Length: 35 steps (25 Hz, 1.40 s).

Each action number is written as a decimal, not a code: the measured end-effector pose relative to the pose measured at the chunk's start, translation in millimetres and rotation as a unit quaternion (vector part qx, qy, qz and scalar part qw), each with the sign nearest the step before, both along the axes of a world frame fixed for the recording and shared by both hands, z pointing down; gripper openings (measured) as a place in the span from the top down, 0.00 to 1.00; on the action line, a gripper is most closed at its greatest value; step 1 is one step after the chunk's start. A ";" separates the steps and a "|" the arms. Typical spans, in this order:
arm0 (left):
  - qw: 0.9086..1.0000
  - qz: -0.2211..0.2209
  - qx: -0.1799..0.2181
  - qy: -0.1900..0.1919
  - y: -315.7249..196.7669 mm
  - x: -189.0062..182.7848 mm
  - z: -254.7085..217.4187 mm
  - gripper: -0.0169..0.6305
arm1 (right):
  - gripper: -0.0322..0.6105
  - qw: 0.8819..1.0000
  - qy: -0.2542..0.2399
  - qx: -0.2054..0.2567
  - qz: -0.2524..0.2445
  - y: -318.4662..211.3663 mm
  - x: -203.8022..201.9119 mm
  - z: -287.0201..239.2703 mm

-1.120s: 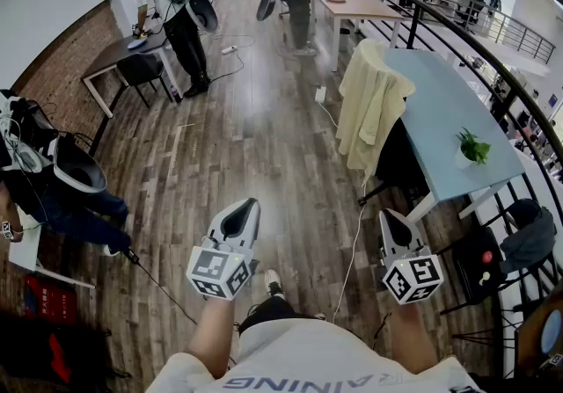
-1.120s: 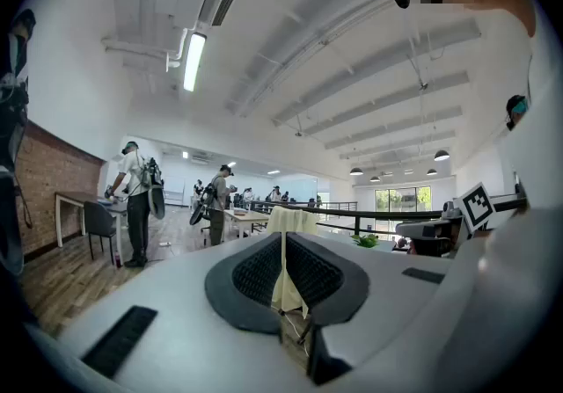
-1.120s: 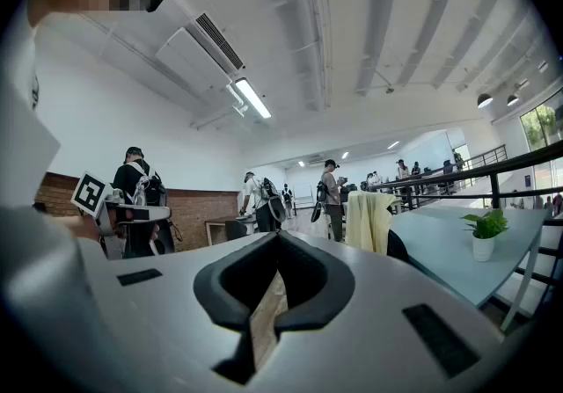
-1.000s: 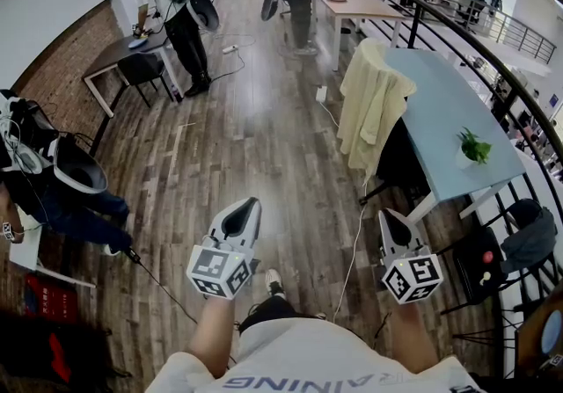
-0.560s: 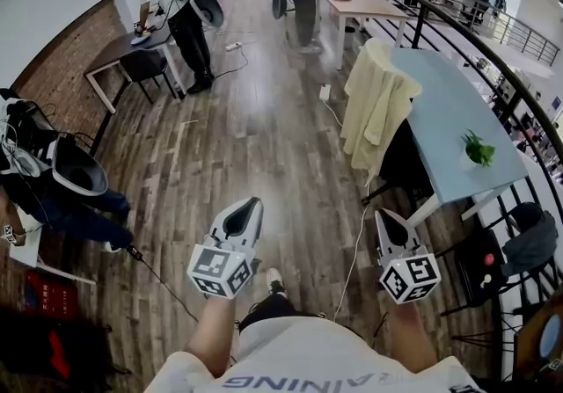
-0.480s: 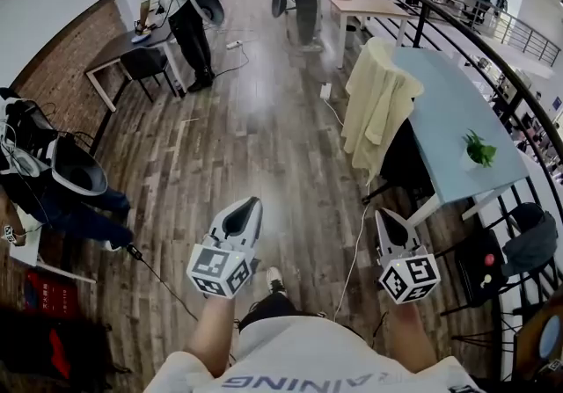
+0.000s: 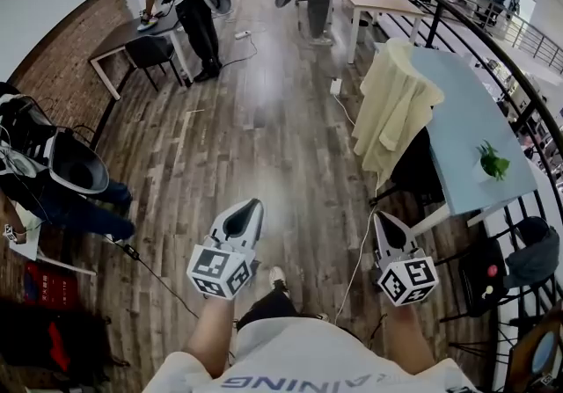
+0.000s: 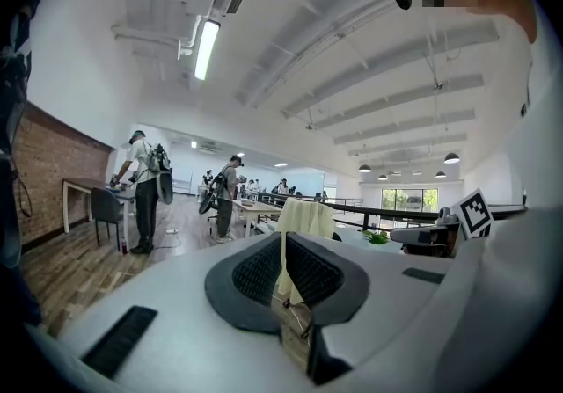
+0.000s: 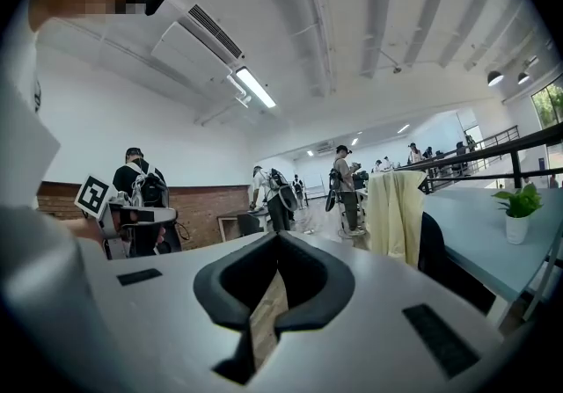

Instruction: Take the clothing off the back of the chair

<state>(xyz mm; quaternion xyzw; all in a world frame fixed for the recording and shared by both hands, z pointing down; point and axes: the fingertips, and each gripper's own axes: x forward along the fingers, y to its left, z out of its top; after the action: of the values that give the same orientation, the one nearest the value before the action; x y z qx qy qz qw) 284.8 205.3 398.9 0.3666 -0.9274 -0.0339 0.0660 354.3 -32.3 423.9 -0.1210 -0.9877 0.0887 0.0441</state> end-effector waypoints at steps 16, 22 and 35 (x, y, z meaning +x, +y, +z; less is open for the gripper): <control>0.999 -0.014 0.032 0.010 89.1 -193.8 8.2 0.91 | 0.91 0.999 -0.014 0.028 -0.015 78.0 -206.7 -17.5; 0.998 -0.018 0.039 0.037 109.4 -236.3 28.9 0.91 | 0.91 0.999 0.008 0.041 -0.030 105.2 -257.9 -7.9; 0.996 -0.061 0.022 0.056 112.9 -372.5 47.5 0.91 | 0.91 0.998 0.021 0.014 -0.061 98.2 -410.7 19.6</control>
<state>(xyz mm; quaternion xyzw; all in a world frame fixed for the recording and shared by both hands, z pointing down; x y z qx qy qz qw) -87.7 318.2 446.4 0.3086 -0.9419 -0.0781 0.1073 -56.4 65.9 443.5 -0.1786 -0.9785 0.0741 0.0716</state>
